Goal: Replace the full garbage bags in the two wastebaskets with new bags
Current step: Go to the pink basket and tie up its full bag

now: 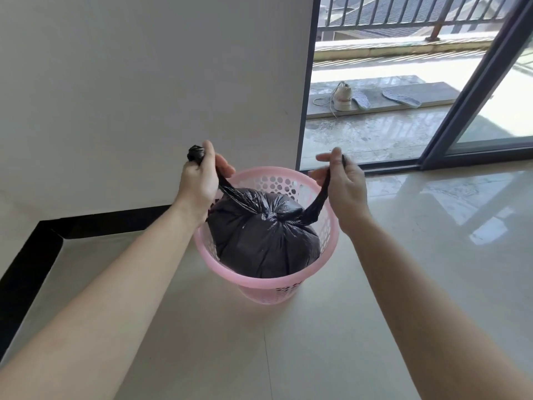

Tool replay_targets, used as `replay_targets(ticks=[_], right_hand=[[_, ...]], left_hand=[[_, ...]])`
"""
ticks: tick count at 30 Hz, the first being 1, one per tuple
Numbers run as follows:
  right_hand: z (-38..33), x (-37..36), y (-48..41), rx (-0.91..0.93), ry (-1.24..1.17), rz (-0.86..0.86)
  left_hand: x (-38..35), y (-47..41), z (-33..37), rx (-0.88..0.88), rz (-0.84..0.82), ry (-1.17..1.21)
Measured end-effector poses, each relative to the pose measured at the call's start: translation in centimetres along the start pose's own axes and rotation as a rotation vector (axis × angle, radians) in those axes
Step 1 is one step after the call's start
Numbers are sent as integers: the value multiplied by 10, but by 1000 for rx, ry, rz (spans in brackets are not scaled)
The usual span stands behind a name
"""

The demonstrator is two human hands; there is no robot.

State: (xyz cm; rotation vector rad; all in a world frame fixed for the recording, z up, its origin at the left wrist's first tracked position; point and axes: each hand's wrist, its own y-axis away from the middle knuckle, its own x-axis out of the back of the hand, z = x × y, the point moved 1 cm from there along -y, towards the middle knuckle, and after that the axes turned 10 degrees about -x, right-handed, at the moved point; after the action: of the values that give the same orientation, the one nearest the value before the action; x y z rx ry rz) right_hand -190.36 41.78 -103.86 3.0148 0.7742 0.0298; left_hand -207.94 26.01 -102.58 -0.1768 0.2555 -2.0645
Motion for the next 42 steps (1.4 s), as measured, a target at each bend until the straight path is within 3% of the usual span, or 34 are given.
replay_targets(ticks=[3,5,8,10,13,17,22,26,30,33,35,37,39,42], right_hand=[[-10,-3,4,232,576,27],[-15,1,5,252,895,78],[-15,6,5,167,1028,107],[-7,4,5,141,963,67],[0,-3,5,23,535,-54],[-4,-11,11,-190,15,-148],[-7,-15,13,-304,-246,-154],[-9,-15,12,-346,-403,-200],[-2,-15,11,-338,-371,-250],[13,-8,6,-226,104,-259],[18,-5,6,-169,400,-283],[21,-8,7,-145,548,-307],[25,-14,9,-109,534,-315],[27,-23,11,-41,457,-282]], left_hand=[[-5,4,-3,-6,-123,-221],[-3,9,-7,105,-191,-346],[0,14,-12,318,-240,-593],[0,18,-15,450,-254,-597],[-5,23,-15,562,-281,-328],[-8,31,-22,366,-346,-33],[-10,43,-33,124,-213,-455],[-21,46,-28,-51,-288,-425],[-27,36,-28,-23,-183,-332],[-23,20,-28,8,-60,-240],[-18,16,-25,-16,-10,-321],[-15,11,-26,-71,31,-478],[-13,8,-26,-70,67,-559],[-14,6,-23,89,-11,-240]])
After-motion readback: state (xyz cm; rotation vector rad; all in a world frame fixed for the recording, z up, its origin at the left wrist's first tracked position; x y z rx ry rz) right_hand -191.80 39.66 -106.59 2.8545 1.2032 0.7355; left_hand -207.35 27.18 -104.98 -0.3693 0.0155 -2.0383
